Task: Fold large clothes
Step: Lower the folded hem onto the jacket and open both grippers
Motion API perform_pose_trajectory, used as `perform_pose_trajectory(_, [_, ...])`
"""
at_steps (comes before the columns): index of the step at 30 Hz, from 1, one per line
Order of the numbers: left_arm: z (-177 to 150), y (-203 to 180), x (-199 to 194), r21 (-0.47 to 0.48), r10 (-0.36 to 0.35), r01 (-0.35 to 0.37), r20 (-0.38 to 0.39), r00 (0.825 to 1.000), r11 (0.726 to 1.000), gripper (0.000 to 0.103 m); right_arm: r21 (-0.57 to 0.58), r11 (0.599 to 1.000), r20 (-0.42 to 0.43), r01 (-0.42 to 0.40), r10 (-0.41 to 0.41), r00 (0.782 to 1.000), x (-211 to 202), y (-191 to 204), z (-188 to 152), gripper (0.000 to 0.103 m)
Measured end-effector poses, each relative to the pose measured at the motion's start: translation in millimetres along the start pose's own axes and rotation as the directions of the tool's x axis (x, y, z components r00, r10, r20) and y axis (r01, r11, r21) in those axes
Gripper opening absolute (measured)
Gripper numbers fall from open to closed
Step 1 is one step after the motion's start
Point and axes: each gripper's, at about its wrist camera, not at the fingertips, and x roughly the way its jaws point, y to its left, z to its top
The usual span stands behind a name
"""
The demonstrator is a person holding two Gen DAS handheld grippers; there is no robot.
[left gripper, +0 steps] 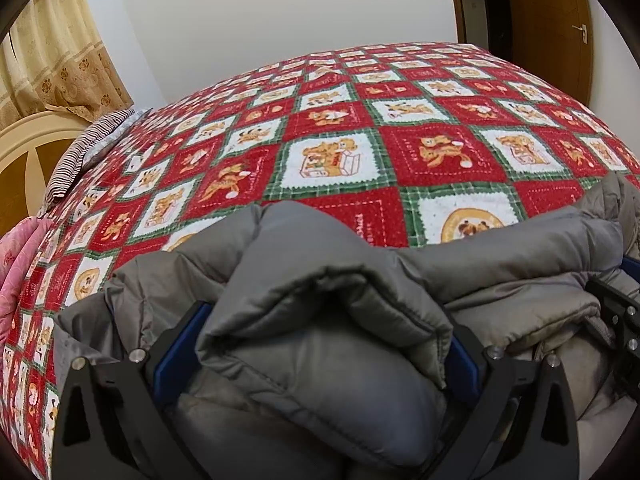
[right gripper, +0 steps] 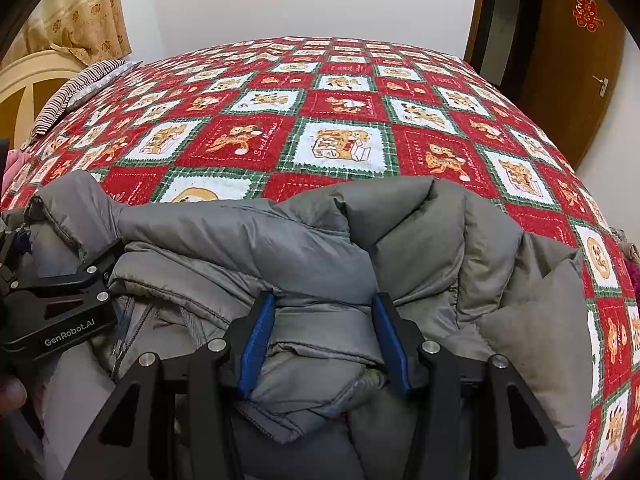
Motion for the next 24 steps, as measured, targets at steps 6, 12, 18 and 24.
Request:
perform_pose_trajectory(6, [0.0,-0.5,0.1,0.001,0.001,-0.001,-0.001,1.000,1.000,0.103,-0.003,1.000,-0.001,0.005,-0.005,1.000,1.4,0.7,-0.9,0.052])
perform_pose_trajectory(12, [0.0,0.2,0.3,0.002,0.000,0.000,-0.001,1.000,1.000,0.103,-0.007,1.000,-0.004,0.009,-0.009,1.000,2.7,1.0,-1.2,0.052])
perform_pose_trajectory(18, [0.1,-0.1,0.7,0.002,0.000,0.000,-0.004,1.000,1.000,0.103,-0.010,1.000,-0.005,0.013,-0.013,1.000,3.1,1.3,-0.5,0.052])
perform_pose_trajectory(24, [0.4,-0.6,1.9,0.002,0.000,0.000,-0.005,1.000,1.000,0.103,-0.012,1.000,-0.007,0.015,-0.015,1.000,3.4,2.2,-0.1,0.052])
